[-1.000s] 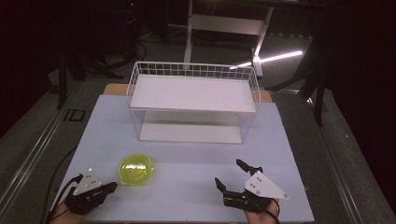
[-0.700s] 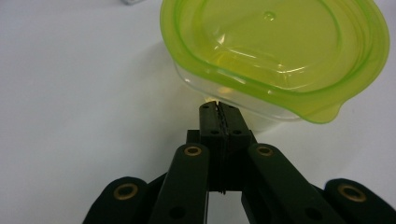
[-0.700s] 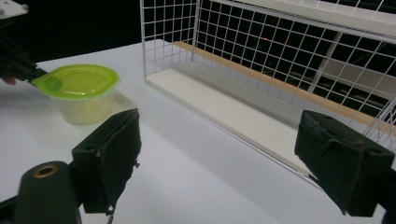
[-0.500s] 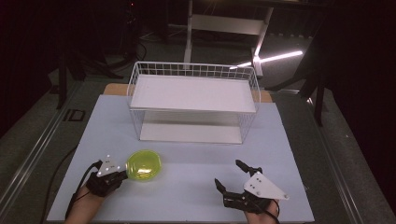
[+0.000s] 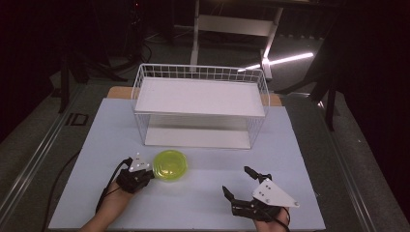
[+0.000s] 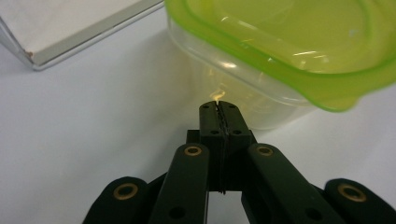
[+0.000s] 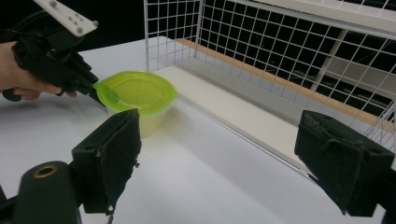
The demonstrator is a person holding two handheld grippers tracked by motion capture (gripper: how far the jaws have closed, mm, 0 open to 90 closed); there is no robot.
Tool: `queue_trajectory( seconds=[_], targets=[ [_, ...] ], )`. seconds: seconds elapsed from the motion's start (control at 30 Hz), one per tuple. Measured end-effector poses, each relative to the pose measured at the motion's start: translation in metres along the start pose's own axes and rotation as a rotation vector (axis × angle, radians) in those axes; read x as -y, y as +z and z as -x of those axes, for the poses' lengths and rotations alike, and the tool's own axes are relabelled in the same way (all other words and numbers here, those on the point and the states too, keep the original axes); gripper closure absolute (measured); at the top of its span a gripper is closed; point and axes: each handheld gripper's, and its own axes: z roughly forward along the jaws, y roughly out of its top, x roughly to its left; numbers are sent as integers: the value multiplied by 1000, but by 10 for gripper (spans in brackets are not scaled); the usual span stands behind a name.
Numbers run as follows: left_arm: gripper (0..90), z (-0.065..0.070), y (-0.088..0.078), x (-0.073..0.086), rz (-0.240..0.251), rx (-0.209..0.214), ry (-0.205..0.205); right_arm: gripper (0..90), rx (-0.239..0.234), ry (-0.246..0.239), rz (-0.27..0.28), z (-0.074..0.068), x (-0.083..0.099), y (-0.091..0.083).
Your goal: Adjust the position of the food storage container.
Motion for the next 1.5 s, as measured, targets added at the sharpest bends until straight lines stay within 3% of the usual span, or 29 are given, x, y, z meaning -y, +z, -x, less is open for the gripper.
queue_trajectory(
  seconds=[0.13, 0.3, 0.53, 0.8, 1.1, 1.27, 1.5],
  targets=[
    [900, -5, -10, 1, 28, -23, -22, 144, -3, 2, -3, 1, 0, 0],
    [900, -7, -12, -2, 47, -9, -46, 144, -6, 0, -4, 0, 0, 1],
    [900, -1, 4, -11, 50, 33, -67, 143, -11, 5, -10, 0, 0, 0],
    [900, 17, 25, -30, 36, 66, -28, 144, -13, 8, -11, 1, 1, -1],
    [900, 30, 44, -47, 26, 99, -16, 149, -28, 20, -26, 1, 2, 1],
    [900, 29, 46, -47, 22, 99, -20, 149, -29, 22, -26, 0, 3, 1],
    [900, 25, 33, -35, 36, 101, -41, 148, -28, 21, -24, 1, 3, 3]
  ],
)
